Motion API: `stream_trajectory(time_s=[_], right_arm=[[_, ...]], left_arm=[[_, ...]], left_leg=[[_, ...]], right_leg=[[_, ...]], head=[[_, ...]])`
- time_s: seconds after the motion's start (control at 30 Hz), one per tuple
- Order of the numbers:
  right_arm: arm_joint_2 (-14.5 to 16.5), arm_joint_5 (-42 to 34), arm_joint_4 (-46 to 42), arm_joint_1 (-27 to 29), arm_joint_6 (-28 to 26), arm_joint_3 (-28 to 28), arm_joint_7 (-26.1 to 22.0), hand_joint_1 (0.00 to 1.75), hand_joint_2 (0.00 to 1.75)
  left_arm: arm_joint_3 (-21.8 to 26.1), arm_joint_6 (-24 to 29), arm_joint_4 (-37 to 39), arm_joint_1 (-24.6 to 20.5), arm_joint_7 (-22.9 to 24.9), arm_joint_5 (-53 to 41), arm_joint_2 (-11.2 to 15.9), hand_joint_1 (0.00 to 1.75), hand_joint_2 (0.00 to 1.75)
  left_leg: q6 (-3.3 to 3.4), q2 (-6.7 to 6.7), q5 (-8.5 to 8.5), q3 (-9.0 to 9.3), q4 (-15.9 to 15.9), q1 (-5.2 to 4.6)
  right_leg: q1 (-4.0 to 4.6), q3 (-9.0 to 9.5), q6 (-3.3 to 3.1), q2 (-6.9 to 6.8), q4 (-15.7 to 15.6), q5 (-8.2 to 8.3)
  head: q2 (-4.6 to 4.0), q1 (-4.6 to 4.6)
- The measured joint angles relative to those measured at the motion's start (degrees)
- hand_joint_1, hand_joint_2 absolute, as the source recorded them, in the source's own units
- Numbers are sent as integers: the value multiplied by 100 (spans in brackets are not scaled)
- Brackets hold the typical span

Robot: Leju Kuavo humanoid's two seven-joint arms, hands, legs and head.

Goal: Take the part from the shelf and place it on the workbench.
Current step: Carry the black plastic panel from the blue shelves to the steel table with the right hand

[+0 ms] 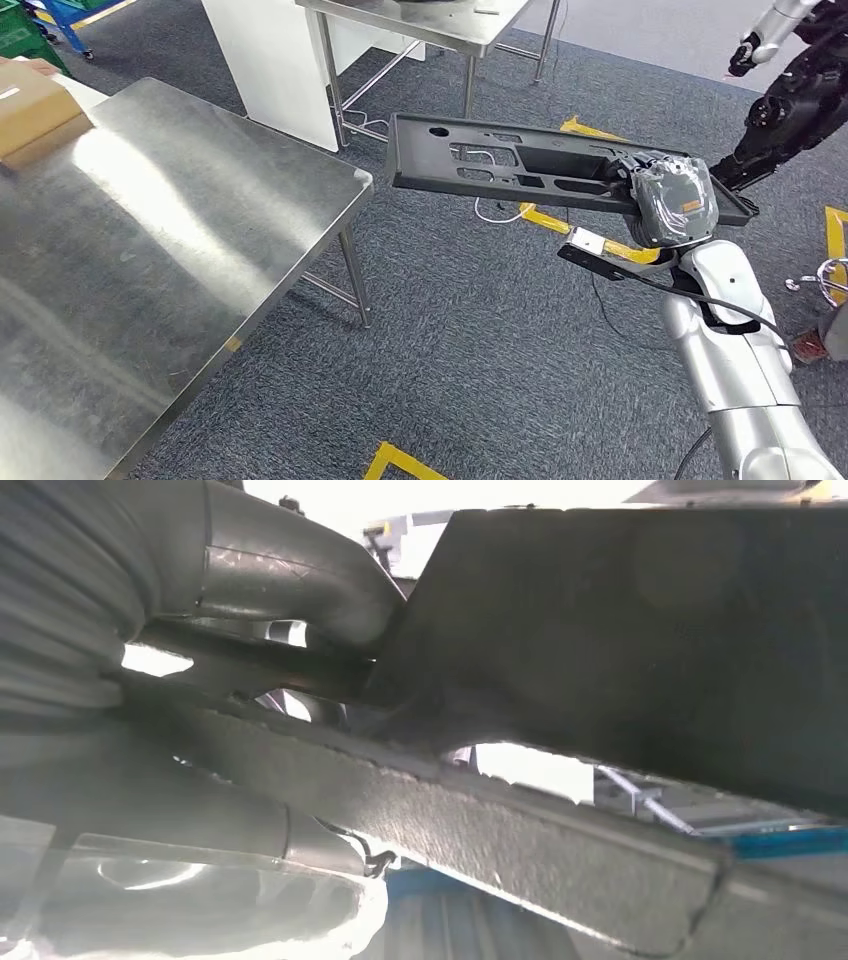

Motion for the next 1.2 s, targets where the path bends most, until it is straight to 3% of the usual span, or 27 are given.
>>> stream_trajectory(time_s=[0.03, 0.07, 0.13, 0.17, 0.23, 0.3, 0.37, 0.43, 0.5, 0.53, 0.57, 0.6, 0.67, 0.73, 0.8, 0.87, 0.9, 0.97, 1.03, 1.07, 1.1, 1.17, 1.2], right_arm=[[-4, 1, 0, 24, -1, -13, 5, 169, 175], [-5, 0, 0, 38, -3, -26, 7, 169, 175], [-10, -4, 2, 48, -11, -49, 9, 169, 175], [-14, -8, 2, 52, -15, -61, 9, 169, 175], [-13, -10, 2, 72, -22, -72, 10, 169, 175], [0, -9, -1, 88, -25, -74, 11, 169, 175], [12, -12, -4, 89, -26, -75, 11, 169, 175], [19, -32, 3, 85, -26, -82, -14, 169, 175], [54, -59, 66, 50, -28, -87, -92, 169, 175], [96, -62, 135, 2, -32, -82, -143, 169, 175], [164, -42, 239, -77, -47, -65, -185, 169, 175], [252, -5, 368, -186, -81, -38, -219, 169, 175], [480, 102, 689, -471, -245, 59, -256, 169, 175], [722, 179, 1033, -759, -459, 183, -266, 169, 175], [961, 224, 1326, -965, -603, 307, -260, 169, 175], [1145, 254, 1536, -1097, -684, 403, -253, 169, 175], [1198, 260, 1621, -1152, -715, 436, -250, 169, 175], [1245, 258, 1778, -1216, -761, 475, -249, 169, 175], [1255, 256, 1913, -1224, -770, 505, -247, 169, 175], [1266, 256, 1965, -1225, -772, 524, -248, 169, 175], [1280, 256, 2007, -1235, -775, 542, -249, 169, 175], [1317, 259, 2068, -1283, -817, 567, -256, 169, 175], [1356, 273, 2100, -1315, -866, 585, -264, 169, 175]], left_arm=[[1, 1, 0, 0, -7, -4, -3, 0, 175], [1, -1, 0, 2, -11, -7, -7, 0, 175], [2, -3, 0, 4, -14, -13, -7, 0, 175], [3, -3, 0, 2, -15, -15, -2, 0, 175], [3, -3, 1, 8, -15, -18, 10, 0, 175], [3, -4, 2, 33, -15, -18, 15, 0, 175], [3, -4, 2, 47, -15, -18, 16, 0, 175], [3, -4, 2, 34, -15, -28, 16, 0, 175], [3, -10, 2, 27, -11, -55, 13, 0, 175], [3, -16, 2, 32, -9, -78, 10, 0, 175], [3, -28, 2, 36, -6, -105, 9, 0, 175], [3, -42, 2, 36, -7, -140, 10, 0, 175], [3, -64, 1, 8, -20, -224, 22, 0, 175], [2, -71, 0, -38, -32, -298, 31, 0, 175], [2, -73, 0, -61, -34, -337, 34, 0, 175], [3, -77, 0, -64, -33, -349, 28, 0, 175], [3, -78, 0, -71, -32, -351, 24, 0, 175], [3, -79, 0, -88, -32, -352, 17, 0, 175], [3, -79, 1, -95, -32, -352, 15, 0, 175], [3, -80, 1, -89, -32, -353, 14, 0, 175], [3, -81, 2, -84, -32, -356, 13, 0, 175], [2, -82, 2, -78, -29, -389, 14, 0, 175], [1, -84, 2, -84, -22, -417, 16, 0, 175]], left_leg=[[-2, -86, -1, 1, 6, 1], [-10, -170, -7, 3, 18, 7], [-59, -333, -39, -15, 79, 21], [-95, -405, -62, -43, 125, 21], [-157, -516, -83, -114, 180, 13], [-195, -540, -88, -158, 200, 22], [-243, -289, -222, -256, 399, 18], [-292, 36, -556, -576, 1033, 19], [-313, 139, -819, -949, 1733, 42], [-310, 148, -818, -1027, 1861, 48], [-294, 158, -716, -989, 1763, 48], [-264, 196, -539, -833, 1455, 39], [-170, 445, -213, -397, 635, -25], [-108, 607, -119, -194, 226, -88], [-83, 501, -112, -186, 184, -100], [-47, 371, -49, -113, 95, -59], [-25, 300, -14, -77, 50, -34], [-3, 133, 16, -56, 19, 1], [-2, -58, 16, -57, 24, 15], [-9, -150, 12, -56, 31, 23], [-24, -237, 3, -56, 45, 34], [-90, -392, -43, -83, 119, 48], [-134, -459, -69, -115, 166, 51]], right_leg=[[-10, -53, 39, 19, 32, 40], [-23, 12, 96, 38, -174, 172], [-80, 348, 213, 198, -962, 529], [-100, 492, 224, 283, -1275, 650], [-95, 588, 163, 355, -1473, 711], [-84, 588, 79, 249, -1478, 722], [-90, 597, 1, 147, -1488, 721], [-72, 605, -64, 29, -1492, 707], [-41, 604, -95, -108, -1492, 691], [-29, 605, -103, -168, -1491, 686], [-18, 607, -108, -222, -1491, 681], [-7, 612, -110, -270, -1491, 678], [21, 628, -106, -362, -1494, 671], [42, 642, -87, -455, -1500, 658], [56, 678, -54, -561, -1522, 641], [63, 654, -20, -449, -1417, 574], [59, 569, -15, -310, -1213, 480], [24, 229, -22, -39, -503, 205], [-9, -89, 19, 22, 54, 65], [-26, -125, 70, 27, 51, 122], [-45, -51, 136, 41, -178, 264], [-109, 282, 261, 222, -958, 602], [-132, 417, 269, 318, -1255, 704]], head=[[0, -2], [0, -1], [0, 2], [0, 9], [0, 15], [0, 13], [0, -9], [0, -32], [0, -31], [0, -31], [0, -31], [0, -32], [0, -30], [0, -28], [0, -31], [0, -32], [0, -30], [0, -22], [0, -11], [0, -10], [0, -11], [0, -4], [0, -6]])
